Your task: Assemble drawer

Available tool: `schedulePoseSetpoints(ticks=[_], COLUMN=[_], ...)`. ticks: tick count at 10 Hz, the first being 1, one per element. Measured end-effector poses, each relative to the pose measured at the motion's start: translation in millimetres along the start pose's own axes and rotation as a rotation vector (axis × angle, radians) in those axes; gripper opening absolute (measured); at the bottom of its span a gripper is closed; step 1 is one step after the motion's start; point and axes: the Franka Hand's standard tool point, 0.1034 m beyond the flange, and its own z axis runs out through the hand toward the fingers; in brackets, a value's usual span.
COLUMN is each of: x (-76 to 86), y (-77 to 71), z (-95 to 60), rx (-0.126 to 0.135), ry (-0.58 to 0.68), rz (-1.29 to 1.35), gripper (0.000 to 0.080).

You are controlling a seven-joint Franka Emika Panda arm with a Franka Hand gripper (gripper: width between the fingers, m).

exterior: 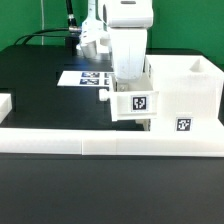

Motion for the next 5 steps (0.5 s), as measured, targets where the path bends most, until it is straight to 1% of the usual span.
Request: schedulePoseSetpoints(ticks=[1, 2, 3, 4, 5], x=[-0.9, -1.5, -1.4, -1.4, -1.1], y=[0.3, 0.3, 0.1, 0.2, 1.1], z=[-0.3, -0.2, 0.1, 0.0, -1.7], rx=[0.000, 0.000, 0.001, 0.001, 0.000], ry=[-0.001, -0.001, 0.000, 0.000, -0.002], rz=[0.007, 0.009, 0.009, 0.009, 0.008], gripper=[0.0044, 0.0125, 0.0125, 0.0272, 0.0450])
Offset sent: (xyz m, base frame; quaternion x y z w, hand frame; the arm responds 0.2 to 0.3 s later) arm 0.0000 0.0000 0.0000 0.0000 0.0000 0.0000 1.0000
